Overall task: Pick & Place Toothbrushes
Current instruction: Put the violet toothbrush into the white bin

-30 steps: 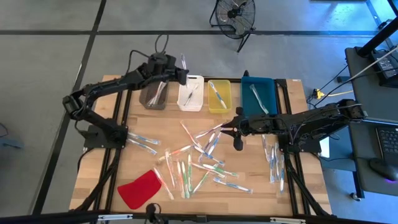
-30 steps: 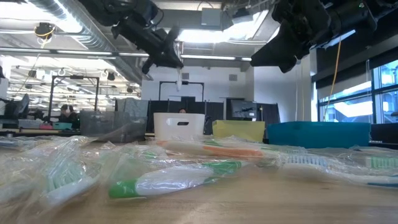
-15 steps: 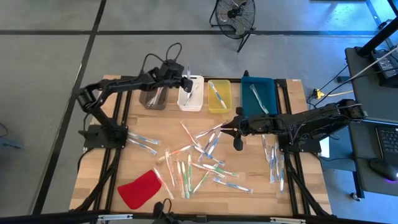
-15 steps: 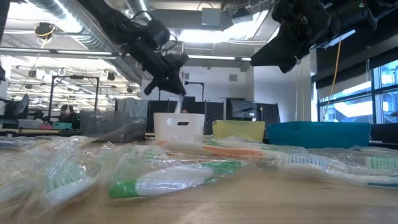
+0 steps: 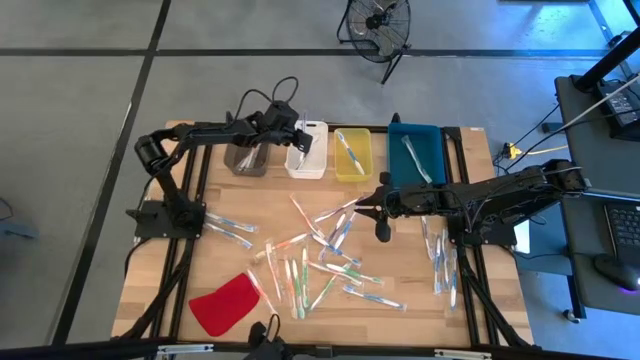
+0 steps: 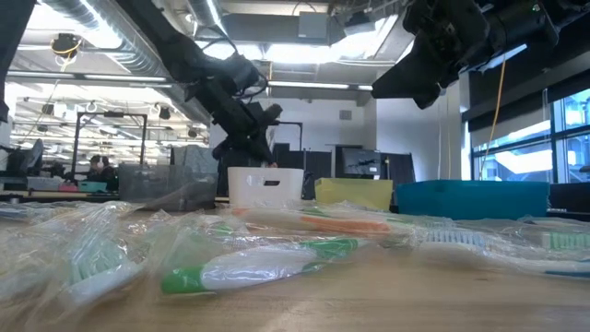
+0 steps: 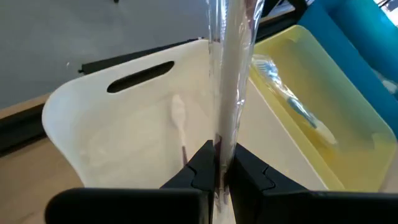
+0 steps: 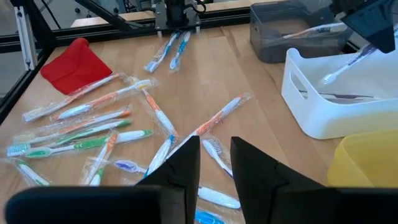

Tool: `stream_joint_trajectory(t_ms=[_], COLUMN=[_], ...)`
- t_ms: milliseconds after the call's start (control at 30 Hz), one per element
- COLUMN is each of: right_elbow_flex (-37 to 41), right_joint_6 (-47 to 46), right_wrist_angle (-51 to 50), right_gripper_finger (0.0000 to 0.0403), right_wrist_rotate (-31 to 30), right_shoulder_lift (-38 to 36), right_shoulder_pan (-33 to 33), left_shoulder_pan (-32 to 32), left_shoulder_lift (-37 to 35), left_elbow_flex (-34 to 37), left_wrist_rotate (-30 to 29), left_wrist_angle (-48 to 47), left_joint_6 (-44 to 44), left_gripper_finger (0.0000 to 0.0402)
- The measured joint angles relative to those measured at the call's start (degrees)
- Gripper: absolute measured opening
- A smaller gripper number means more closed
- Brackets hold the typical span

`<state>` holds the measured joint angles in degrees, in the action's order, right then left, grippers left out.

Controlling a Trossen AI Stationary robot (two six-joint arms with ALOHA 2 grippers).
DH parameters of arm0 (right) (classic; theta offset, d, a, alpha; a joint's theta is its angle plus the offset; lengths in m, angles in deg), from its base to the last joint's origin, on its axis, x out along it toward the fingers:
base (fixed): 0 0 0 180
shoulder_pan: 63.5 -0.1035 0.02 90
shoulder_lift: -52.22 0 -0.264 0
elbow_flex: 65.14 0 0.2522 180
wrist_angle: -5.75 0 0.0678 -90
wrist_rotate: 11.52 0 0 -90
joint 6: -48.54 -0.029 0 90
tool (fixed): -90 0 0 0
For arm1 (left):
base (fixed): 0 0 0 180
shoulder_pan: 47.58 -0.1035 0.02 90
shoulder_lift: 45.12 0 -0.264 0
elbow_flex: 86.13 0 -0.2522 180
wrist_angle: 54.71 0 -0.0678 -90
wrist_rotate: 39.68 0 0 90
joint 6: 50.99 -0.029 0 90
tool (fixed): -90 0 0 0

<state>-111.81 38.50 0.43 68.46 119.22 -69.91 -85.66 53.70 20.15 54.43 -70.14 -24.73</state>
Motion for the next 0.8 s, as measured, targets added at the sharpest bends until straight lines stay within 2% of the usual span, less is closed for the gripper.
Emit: stream_joint_trajectory(t_ms=[200, 500, 800], right_elbow_flex=[0.00, 0.00, 0.00], right_joint_6=[0.00, 0.00, 0.00], right_wrist_angle=[-0.34, -1.71, -2.07], right_gripper_finger=[0.0094, 0.0072, 0.0059], right_wrist_rotate=[0.00, 0.00, 0.00], right_shoulder_lift=[0.00, 0.02, 0.04], right_shoulder_pan=[0.00, 0.00, 0.00], left_shoulder_pan=[-0.33, -1.08, -1.07], left_shoulder_lift=[0.79, 0.79, 0.79], left_elbow_flex=[0.00, 0.00, 0.00], left_wrist_rotate=[-0.05, -0.42, 2.39], left_wrist_angle=[-0.70, -1.72, -3.38], left_joint_6=[0.02, 0.17, 2.28], left_gripper_finger=[0.0022, 0.0022, 0.0022])
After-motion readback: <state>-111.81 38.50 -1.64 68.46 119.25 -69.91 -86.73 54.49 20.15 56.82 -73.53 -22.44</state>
